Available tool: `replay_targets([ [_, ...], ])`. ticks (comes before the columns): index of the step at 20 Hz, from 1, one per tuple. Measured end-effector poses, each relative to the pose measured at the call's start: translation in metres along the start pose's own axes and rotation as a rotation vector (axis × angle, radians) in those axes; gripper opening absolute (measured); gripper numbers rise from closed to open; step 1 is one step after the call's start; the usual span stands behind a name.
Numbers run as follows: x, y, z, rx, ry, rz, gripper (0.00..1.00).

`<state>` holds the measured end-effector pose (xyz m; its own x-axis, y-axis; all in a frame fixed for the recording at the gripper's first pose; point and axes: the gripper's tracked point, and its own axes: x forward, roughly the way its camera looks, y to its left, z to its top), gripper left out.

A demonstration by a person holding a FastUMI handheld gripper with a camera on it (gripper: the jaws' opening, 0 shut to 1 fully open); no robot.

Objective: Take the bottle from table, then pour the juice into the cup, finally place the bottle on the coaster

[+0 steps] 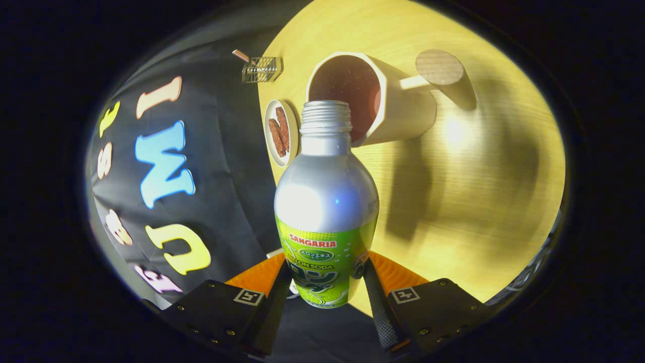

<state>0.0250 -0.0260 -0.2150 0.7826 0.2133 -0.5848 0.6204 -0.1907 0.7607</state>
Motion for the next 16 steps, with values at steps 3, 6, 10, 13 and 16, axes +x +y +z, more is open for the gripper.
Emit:
replay_targets([
  [3,0.003,-0.018,-0.002,-0.102,-0.021,-0.050,0.76],
  [6,0.006,-0.031,0.001,-0.211,-0.052,-0.083,0.76],
  [10,0.006,-0.036,0.007,-0.349,-0.105,-0.077,0.76],
  [13,0.005,-0.037,0.014,-0.460,-0.157,-0.082,0.76],
  [16,0.011,-0.034,0.013,-0.553,-0.190,-0.088,0.76],
])
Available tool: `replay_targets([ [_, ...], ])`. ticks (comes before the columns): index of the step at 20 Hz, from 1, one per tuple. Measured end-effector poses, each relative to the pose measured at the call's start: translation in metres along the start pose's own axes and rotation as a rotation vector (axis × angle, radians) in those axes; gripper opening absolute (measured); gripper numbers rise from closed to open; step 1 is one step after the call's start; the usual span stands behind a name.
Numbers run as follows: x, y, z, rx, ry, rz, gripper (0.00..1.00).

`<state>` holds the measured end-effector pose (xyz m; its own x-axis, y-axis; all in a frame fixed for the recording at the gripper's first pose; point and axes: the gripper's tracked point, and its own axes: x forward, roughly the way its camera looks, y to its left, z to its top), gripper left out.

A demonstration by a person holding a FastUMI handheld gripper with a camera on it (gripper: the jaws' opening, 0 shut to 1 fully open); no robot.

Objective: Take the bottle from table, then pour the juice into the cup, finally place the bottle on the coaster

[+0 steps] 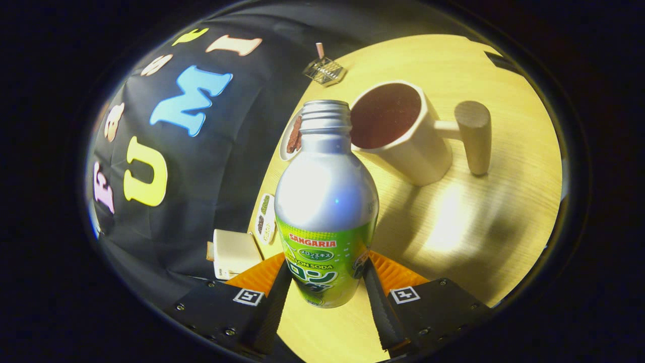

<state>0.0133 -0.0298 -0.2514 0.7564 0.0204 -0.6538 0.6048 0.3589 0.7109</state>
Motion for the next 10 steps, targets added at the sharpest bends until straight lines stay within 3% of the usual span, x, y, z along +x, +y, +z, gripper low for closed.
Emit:
replay_targets([
  [10,0.014,0.024,-0.001,-0.281,-0.133,-0.024,0.76],
])
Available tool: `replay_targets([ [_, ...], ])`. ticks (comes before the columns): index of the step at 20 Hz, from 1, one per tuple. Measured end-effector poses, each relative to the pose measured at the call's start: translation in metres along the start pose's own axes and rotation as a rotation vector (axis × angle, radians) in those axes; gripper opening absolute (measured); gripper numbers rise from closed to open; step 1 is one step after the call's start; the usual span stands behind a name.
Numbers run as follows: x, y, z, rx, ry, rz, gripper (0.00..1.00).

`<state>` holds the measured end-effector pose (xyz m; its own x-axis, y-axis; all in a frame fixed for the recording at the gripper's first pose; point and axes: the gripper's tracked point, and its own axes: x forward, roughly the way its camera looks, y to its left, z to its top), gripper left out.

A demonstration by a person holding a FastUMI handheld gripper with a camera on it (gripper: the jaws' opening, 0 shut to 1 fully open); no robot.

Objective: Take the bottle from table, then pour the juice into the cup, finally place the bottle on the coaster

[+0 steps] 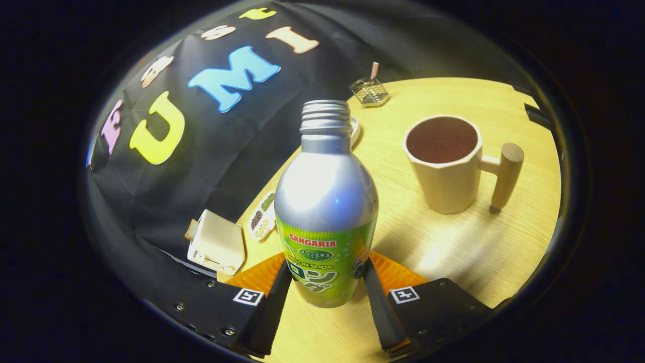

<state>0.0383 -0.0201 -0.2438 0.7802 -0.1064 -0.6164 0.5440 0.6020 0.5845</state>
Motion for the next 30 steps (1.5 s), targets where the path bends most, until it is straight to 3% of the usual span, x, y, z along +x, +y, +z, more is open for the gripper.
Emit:
replay_targets([
  [14,0.040,0.037,0.026,-0.362,-0.193,-0.056,0.76],
  [22,0.073,0.031,0.047,-0.440,-0.248,-0.111,0.76],
  [30,0.097,0.031,0.062,-0.526,-0.273,-0.100,0.76],
])
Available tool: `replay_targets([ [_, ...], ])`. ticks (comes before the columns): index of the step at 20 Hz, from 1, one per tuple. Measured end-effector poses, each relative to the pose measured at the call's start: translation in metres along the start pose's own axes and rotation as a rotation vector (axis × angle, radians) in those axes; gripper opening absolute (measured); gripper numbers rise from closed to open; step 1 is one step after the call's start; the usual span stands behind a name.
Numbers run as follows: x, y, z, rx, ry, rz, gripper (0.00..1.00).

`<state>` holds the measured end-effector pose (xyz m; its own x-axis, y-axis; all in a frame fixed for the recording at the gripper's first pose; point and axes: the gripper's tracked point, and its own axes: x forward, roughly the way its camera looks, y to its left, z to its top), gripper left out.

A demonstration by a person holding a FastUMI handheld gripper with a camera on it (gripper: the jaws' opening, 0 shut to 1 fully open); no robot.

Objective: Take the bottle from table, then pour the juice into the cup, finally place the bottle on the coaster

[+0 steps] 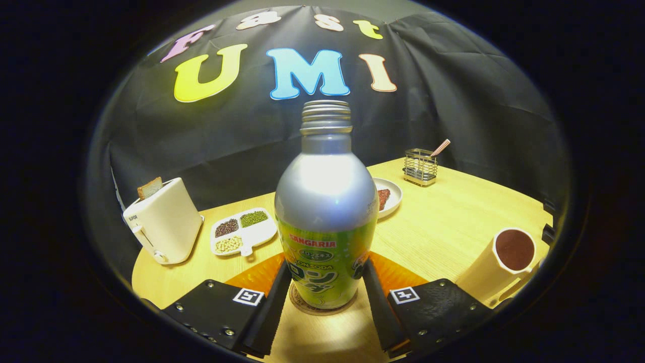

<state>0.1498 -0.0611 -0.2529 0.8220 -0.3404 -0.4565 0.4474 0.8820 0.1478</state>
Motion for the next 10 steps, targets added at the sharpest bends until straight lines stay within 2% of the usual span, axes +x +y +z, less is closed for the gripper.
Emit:
replay_targets([
  [5,0.016,0.002,-0.002,0.010,-0.008,0.012,0.77],
  [10,0.023,0.007,-0.014,-0.046,0.009,0.037,0.78],
])
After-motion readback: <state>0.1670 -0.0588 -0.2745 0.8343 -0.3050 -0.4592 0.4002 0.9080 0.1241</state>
